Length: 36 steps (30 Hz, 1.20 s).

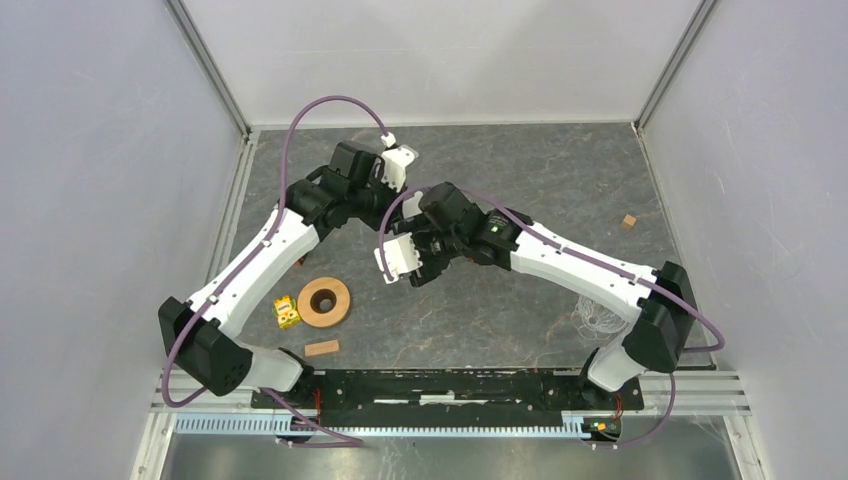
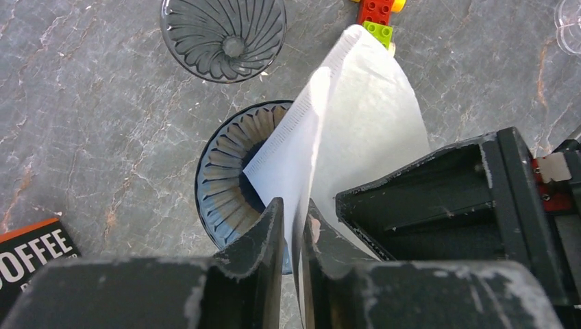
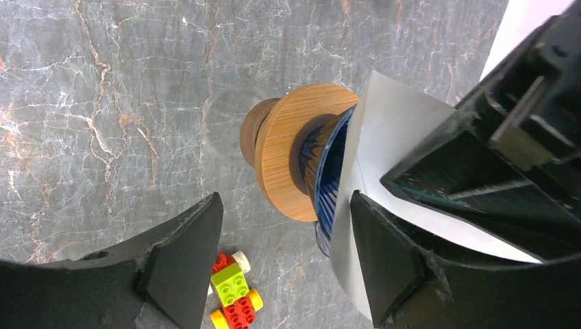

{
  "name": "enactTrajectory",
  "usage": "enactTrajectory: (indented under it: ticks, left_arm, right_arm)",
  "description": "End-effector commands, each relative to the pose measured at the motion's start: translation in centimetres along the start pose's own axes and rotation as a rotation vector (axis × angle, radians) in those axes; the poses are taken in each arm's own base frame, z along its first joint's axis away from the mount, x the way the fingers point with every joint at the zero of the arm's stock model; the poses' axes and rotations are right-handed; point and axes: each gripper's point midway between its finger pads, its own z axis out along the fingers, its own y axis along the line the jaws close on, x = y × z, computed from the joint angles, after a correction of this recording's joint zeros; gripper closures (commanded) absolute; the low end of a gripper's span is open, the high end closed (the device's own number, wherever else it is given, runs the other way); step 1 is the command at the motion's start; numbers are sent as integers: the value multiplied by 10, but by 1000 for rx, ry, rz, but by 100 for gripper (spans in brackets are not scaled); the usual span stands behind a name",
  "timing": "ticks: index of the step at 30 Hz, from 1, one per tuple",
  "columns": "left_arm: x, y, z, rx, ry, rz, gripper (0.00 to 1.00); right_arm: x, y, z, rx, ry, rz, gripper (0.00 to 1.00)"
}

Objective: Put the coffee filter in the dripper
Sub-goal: Place the coffee filter in the coffee dripper.

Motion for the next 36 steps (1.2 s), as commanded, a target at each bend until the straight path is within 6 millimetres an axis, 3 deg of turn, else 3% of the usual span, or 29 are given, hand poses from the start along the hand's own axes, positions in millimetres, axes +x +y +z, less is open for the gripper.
enactTrajectory:
  ticks: [1,19,25,36]
  left_arm:
    - [-11,11,-6,-40,-36,54,75]
    - [-14,42,-7,-201,-57,127,26]
    - [-10,48,-1,-220,-45,139,22]
    - [12,55,17,-224,10,140,24]
  right_arm:
    - [-4,1,8,-12,-27,-22,26]
    - [-2,-3,12,-45,-31,-3,29]
    - [-2,-5,13,-50,-31,2,29]
    - [5,2,23,-91,-11,13,29]
